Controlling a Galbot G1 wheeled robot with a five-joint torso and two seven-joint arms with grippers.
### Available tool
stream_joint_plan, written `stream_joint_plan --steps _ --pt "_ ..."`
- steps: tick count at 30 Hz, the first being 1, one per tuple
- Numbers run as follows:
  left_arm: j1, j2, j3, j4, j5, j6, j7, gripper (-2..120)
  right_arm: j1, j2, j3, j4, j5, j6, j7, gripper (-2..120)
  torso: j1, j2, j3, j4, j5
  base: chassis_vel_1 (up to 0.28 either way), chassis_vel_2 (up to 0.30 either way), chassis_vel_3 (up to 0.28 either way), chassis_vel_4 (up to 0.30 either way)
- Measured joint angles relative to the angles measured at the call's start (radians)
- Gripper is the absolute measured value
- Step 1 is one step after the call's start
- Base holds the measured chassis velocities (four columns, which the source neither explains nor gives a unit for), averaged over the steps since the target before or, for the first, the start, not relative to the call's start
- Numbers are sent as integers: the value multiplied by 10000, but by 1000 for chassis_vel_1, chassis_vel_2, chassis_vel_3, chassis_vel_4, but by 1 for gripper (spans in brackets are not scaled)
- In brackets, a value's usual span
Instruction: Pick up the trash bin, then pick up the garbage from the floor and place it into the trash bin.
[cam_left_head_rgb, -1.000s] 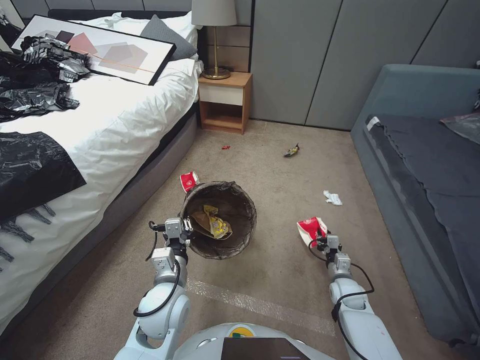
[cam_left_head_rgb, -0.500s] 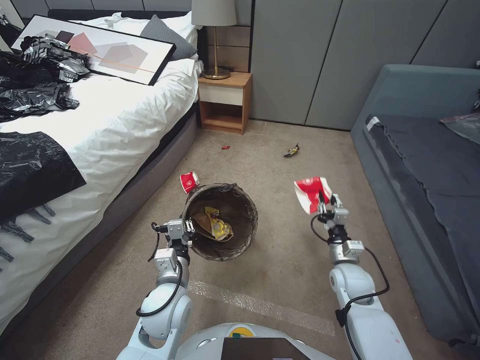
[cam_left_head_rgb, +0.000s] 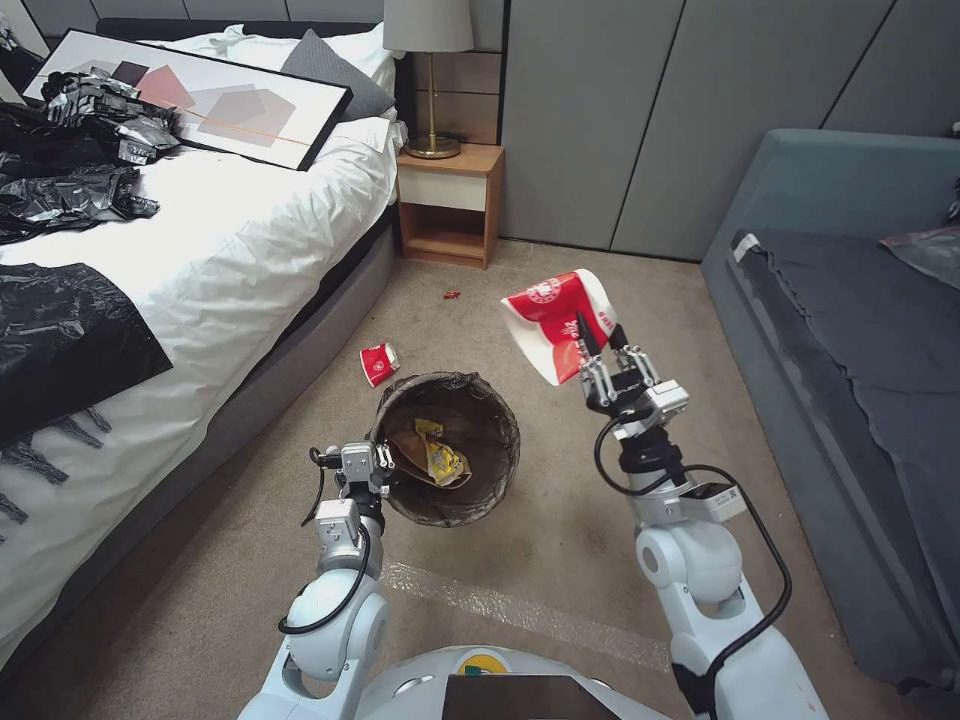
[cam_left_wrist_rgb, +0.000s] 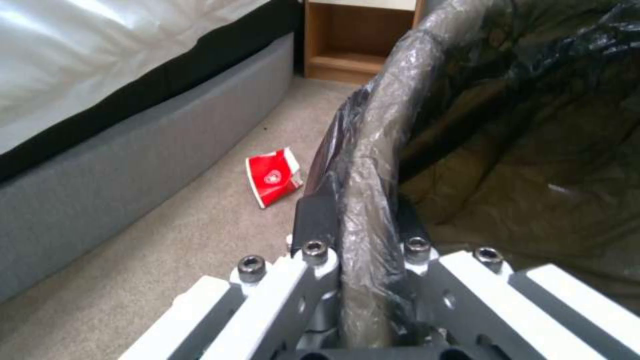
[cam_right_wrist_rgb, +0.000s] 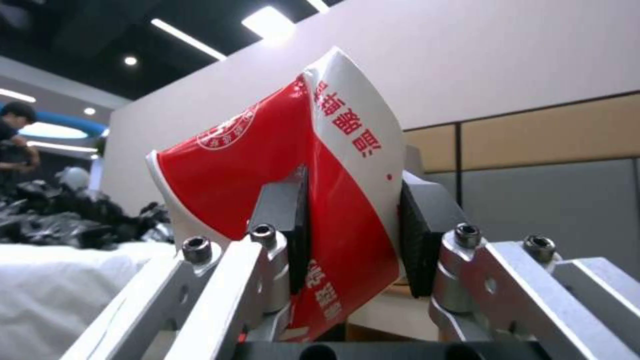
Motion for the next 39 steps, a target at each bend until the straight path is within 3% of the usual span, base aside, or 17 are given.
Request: stream_joint_plan --steps 7,39 --pt "14 1 95 -46 -26 84 -5 3 -256 -22 -461 -52 -630 23 -128 26 0 0 0 0 0 0 0 0 0" --pt "-29 -7 374 -133 -185 401 -34 3 -212 106 -2109 -2672 -1689 208 -109 26 0 0 0 1 0 0 0 0 0"
